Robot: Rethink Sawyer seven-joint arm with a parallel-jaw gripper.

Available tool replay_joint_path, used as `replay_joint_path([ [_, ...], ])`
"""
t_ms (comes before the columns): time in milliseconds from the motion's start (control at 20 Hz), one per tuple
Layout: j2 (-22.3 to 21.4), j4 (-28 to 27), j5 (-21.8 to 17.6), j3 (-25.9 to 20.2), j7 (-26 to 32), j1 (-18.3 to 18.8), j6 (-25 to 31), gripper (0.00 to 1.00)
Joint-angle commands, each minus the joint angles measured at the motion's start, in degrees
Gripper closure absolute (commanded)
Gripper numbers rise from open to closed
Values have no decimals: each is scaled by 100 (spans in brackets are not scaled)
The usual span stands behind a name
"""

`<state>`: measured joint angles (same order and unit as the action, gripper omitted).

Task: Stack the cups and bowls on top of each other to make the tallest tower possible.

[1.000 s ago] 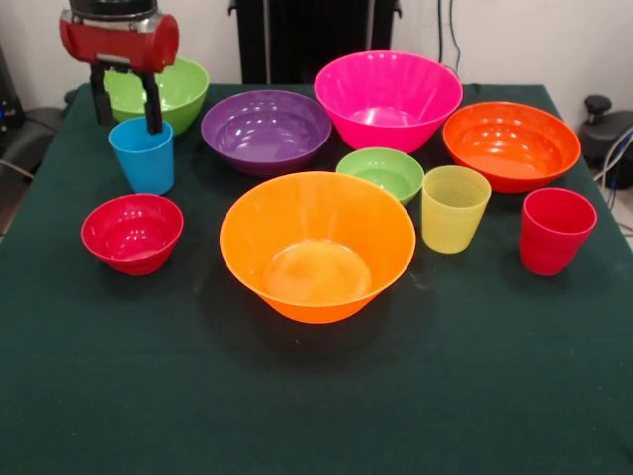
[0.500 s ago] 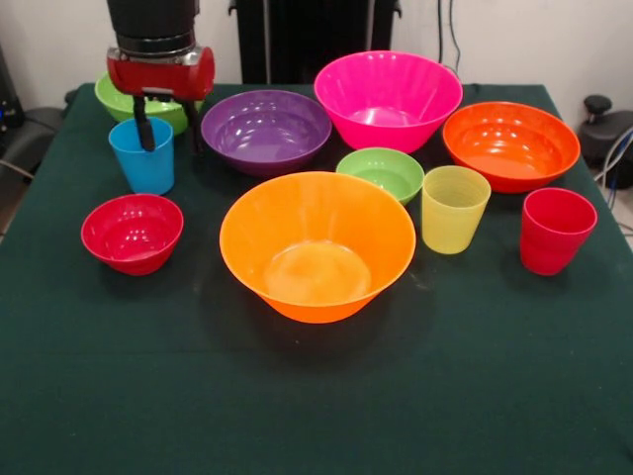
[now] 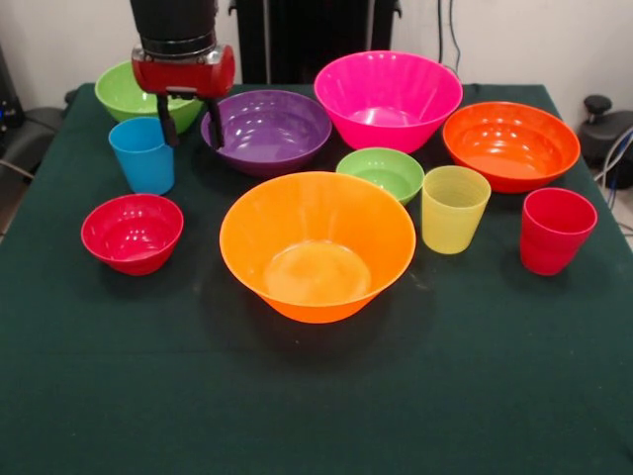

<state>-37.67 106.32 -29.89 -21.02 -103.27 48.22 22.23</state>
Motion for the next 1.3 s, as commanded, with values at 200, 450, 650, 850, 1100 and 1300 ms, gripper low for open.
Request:
replay_joint_path([
  [200, 62, 434, -650, 39, 75, -62, -344, 0],
  [450, -49, 513, -678, 15, 76, -15, -260, 0],
  [650, 78, 441, -862, 195, -20, -81, -363, 0],
  [850, 110, 450, -958, 228, -12, 30, -418, 0],
  [1100, 249, 397, -1048, 183, 89, 222, -433, 0],
  [1300, 336, 324, -1167, 166, 186, 358, -433, 0],
])
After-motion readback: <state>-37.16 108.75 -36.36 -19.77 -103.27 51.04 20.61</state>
